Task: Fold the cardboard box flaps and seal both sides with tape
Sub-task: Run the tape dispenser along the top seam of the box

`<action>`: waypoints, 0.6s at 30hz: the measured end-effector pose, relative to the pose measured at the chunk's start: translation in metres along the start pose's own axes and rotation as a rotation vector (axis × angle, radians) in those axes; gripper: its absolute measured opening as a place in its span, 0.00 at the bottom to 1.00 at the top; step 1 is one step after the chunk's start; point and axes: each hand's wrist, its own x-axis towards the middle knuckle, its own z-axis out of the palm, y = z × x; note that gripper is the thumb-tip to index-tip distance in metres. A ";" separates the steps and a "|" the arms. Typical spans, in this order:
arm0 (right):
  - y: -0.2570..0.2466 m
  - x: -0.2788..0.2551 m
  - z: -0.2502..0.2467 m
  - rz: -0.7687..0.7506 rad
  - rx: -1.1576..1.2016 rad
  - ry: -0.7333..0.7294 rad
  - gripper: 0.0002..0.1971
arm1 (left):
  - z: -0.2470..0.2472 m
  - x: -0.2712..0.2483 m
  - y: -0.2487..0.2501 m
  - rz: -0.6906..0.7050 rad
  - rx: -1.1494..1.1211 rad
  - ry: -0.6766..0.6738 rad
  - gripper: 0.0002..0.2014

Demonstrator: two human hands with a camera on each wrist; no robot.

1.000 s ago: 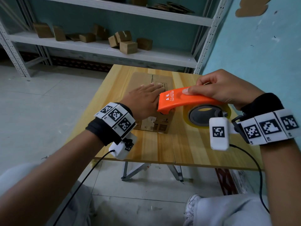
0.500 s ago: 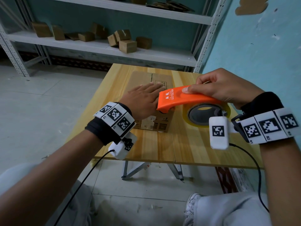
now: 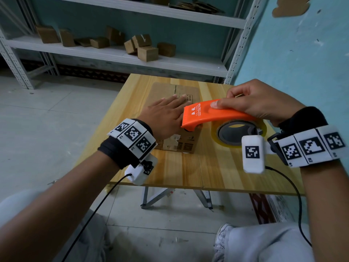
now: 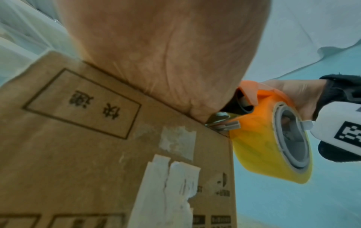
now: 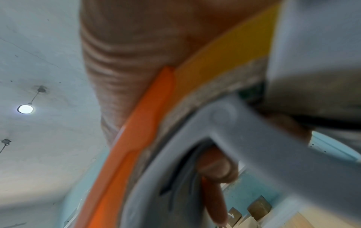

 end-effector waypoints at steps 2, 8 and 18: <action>0.000 0.000 0.000 0.000 -0.002 -0.002 0.22 | 0.001 0.000 0.000 -0.003 0.006 0.005 0.53; 0.000 0.000 0.000 -0.003 0.002 -0.001 0.21 | 0.002 0.001 -0.001 -0.001 0.007 0.004 0.50; 0.000 0.001 0.000 -0.003 0.008 -0.007 0.23 | -0.001 -0.002 0.001 -0.022 -0.005 0.012 0.43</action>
